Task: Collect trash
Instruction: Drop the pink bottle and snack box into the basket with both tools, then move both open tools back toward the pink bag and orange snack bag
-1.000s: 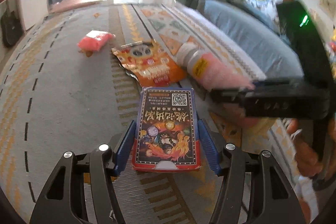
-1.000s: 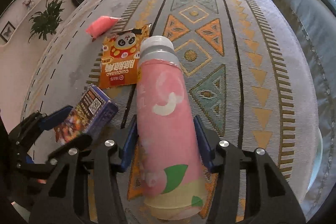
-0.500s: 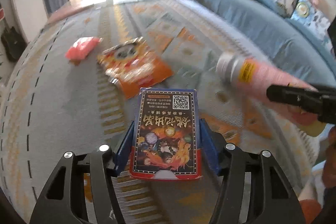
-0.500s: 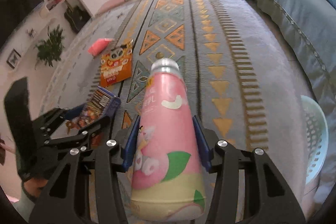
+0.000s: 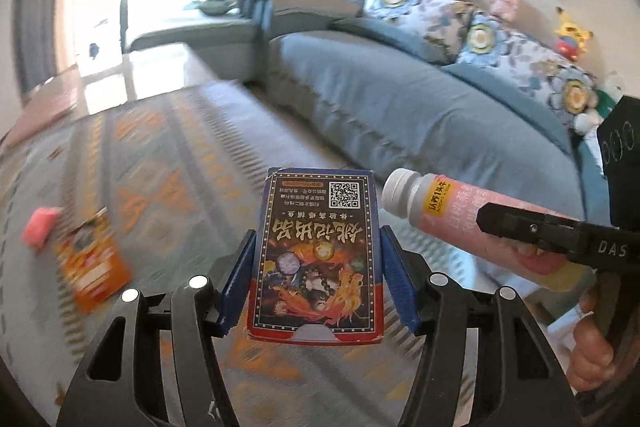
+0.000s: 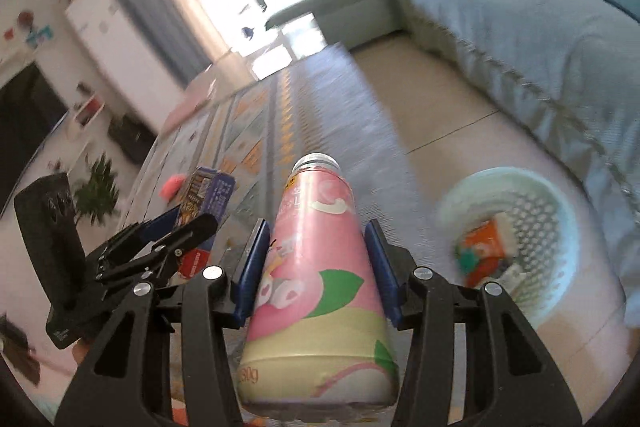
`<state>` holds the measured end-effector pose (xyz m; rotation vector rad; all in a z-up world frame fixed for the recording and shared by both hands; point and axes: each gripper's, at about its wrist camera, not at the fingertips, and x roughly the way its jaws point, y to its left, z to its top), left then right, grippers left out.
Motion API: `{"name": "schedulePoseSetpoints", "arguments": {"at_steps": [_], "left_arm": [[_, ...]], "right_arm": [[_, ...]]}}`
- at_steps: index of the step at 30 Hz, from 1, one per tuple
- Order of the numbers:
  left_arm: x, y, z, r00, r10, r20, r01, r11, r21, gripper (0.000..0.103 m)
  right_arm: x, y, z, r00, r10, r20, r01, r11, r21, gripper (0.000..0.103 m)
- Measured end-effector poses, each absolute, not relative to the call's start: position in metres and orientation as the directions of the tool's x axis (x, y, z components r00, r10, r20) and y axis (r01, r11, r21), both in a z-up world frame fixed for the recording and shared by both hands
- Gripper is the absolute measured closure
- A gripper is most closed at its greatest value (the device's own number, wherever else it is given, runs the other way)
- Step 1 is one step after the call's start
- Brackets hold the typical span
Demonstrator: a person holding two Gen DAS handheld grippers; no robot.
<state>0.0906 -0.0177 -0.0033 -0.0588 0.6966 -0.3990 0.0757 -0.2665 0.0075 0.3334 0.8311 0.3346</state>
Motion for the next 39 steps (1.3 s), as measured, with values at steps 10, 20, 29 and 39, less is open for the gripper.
{"name": "schedulePoseSetpoints", "arguments": {"at_steps": [10,20,29,39], "left_arm": [[0.134,-0.125,-0.021,0.619,-0.456,-0.64,0.447,0.874,-0.19,0.046],[0.182,-0.195,-0.091,0.47,-0.503,-0.725,0.542,0.813,-0.213,0.043],[0.172,-0.188,-0.079,0.503,-0.527,-0.685,0.56,0.802,-0.207,0.022],[0.142,-0.109,-0.012,0.62,-0.571,-0.538,0.503,0.816,-0.285,0.022]], "right_arm": [[0.071,-0.359,0.001,0.732,0.17,-0.659,0.096,0.933,0.348,0.064],[0.115,-0.397,-0.113,0.602,0.119,-0.79,0.277,0.897,0.346,0.087],[0.101,-0.395,-0.105,0.644,0.098,-0.759,0.258,0.906,0.335,0.058],[0.093,-0.348,-0.042,0.734,0.071,-0.675,0.141,0.957,0.254,0.058]]}}
